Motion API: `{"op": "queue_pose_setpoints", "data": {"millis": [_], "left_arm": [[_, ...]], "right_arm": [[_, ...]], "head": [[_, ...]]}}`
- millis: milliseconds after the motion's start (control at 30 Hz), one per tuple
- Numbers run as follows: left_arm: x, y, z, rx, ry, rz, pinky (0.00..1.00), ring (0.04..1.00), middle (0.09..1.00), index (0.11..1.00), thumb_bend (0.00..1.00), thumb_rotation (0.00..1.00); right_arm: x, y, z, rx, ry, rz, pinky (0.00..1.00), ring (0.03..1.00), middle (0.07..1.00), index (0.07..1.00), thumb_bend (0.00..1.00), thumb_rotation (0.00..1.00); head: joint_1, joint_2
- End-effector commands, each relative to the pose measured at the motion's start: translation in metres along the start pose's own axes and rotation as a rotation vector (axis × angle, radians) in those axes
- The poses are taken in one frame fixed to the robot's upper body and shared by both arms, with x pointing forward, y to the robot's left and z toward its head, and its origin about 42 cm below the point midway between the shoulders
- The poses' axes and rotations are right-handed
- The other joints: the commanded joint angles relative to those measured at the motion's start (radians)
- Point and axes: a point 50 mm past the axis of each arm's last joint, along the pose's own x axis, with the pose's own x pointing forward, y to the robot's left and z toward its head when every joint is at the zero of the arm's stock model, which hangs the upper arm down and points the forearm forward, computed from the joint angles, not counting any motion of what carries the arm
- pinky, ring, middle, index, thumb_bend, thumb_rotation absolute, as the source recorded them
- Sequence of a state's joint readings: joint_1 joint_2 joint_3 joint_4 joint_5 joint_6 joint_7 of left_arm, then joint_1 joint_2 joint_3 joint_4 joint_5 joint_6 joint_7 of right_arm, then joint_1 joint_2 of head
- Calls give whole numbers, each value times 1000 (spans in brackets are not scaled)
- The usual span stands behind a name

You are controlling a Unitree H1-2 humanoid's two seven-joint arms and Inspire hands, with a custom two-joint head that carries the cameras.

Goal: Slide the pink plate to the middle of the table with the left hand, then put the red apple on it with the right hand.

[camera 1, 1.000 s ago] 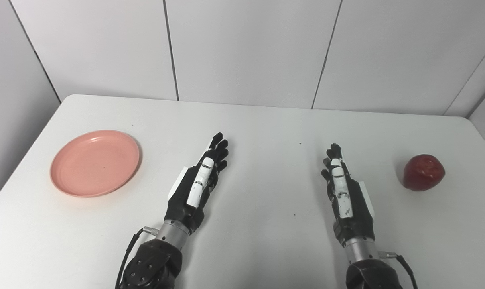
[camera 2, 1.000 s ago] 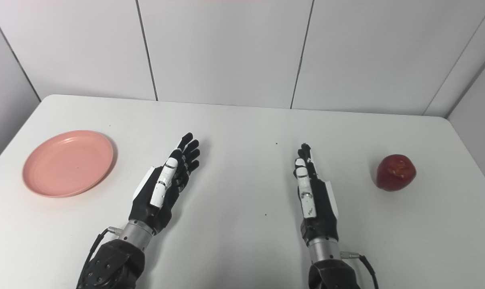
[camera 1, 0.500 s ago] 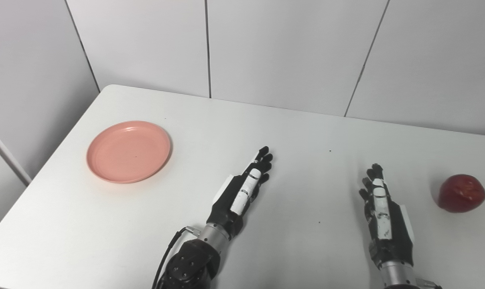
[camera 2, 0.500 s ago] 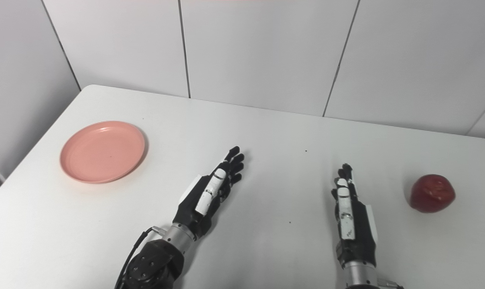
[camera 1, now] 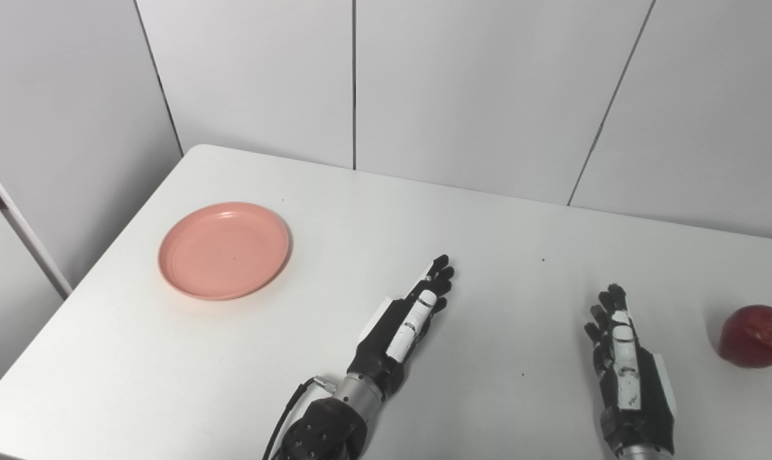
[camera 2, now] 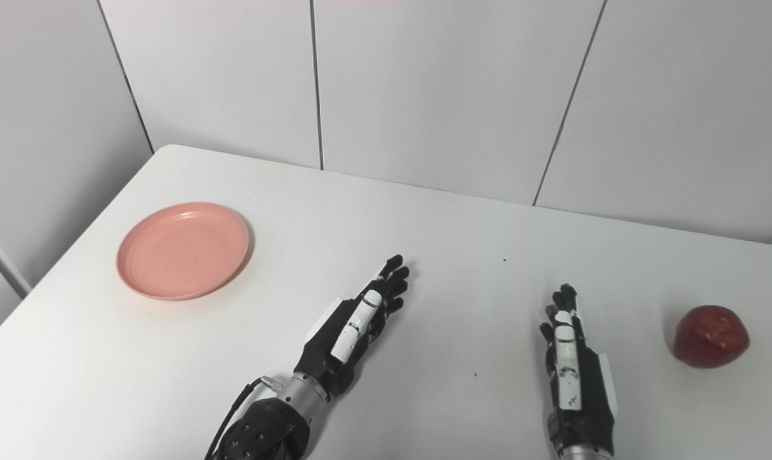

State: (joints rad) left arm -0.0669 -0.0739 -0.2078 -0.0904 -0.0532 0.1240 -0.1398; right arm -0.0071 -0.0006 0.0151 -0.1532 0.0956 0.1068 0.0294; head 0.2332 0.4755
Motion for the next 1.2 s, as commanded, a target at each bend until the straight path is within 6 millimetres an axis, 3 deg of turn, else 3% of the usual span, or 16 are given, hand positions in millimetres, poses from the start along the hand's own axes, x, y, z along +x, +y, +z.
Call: {"op": "queue_pose_setpoints", "data": {"millis": [0,433,733,1167], "left_arm": [[10,-2,20,19,-93,-27,1000,1000,1000,1000,419,1000],[16,11,52,52,-160,-27,1000,998,1000,991,427,1000],[22,31,90,63,-239,-15,1000,982,985,970,416,1000],[21,79,151,152,-400,125,986,968,980,967,426,1000]], "right_arm": [[4,1,15,-2,-108,13,1000,1000,1000,1000,255,1000],[4,2,14,5,-104,15,1000,1000,1000,1000,222,1000],[4,2,14,16,-101,11,1000,1000,1000,1000,210,1000],[5,-2,12,-5,-100,24,1000,1000,1000,1000,215,1000]], "head": [[5,-4],[34,-18],[54,-31],[77,-47]]}}
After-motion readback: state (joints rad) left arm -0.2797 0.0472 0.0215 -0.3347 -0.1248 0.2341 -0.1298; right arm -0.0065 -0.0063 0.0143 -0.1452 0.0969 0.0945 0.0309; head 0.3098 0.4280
